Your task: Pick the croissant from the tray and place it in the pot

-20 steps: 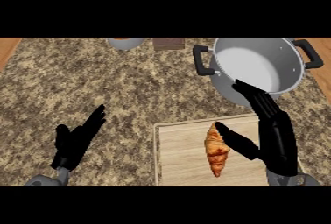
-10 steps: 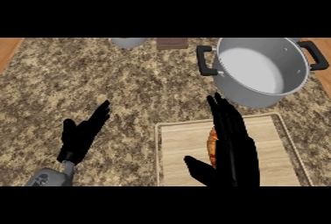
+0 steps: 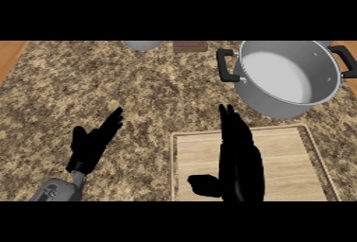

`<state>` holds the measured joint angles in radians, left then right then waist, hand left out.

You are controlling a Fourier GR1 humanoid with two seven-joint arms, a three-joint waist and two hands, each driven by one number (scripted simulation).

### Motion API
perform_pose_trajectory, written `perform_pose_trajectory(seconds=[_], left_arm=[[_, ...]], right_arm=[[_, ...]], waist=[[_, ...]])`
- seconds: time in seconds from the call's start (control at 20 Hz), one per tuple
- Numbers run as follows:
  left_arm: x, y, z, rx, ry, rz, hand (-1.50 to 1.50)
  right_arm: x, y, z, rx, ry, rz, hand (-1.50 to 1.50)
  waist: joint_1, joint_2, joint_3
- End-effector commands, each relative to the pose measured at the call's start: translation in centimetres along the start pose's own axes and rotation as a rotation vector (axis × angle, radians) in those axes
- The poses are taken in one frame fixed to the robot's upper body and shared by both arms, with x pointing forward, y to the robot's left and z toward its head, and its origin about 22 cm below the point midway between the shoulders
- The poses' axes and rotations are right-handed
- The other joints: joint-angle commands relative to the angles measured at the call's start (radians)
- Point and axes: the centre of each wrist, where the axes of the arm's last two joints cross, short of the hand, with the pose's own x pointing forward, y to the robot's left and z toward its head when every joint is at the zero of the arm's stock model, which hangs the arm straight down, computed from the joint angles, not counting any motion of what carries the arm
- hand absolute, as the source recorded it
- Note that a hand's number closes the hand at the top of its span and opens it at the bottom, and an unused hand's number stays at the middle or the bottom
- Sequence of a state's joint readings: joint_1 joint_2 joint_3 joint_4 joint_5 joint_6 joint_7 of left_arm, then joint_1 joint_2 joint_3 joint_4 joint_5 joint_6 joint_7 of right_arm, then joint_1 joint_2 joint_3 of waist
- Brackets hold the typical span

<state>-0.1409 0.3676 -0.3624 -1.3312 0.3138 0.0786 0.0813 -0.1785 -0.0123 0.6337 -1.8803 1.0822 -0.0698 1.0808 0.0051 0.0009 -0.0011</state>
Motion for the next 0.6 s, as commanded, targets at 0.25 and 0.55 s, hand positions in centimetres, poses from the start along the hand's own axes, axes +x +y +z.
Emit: perform_pose_trajectory(seconds=[0.25, 0.55], left_arm=[[0.0, 0.0, -0.5, 0.028, -0.008, 0.014, 0.0], [0.9, 0.1, 0.4, 0.012, 0.01, -0.017, 0.0]], right_arm=[[-5.0, 0.9, -1.6, 0.193, 0.214, 0.129, -1.5], [-5.4, -1.5, -2.2, 0.092, 0.175, 0.143, -1.5]], waist=[[-0.01, -0.001, 0.001], [-0.006, -0.002, 0.001]])
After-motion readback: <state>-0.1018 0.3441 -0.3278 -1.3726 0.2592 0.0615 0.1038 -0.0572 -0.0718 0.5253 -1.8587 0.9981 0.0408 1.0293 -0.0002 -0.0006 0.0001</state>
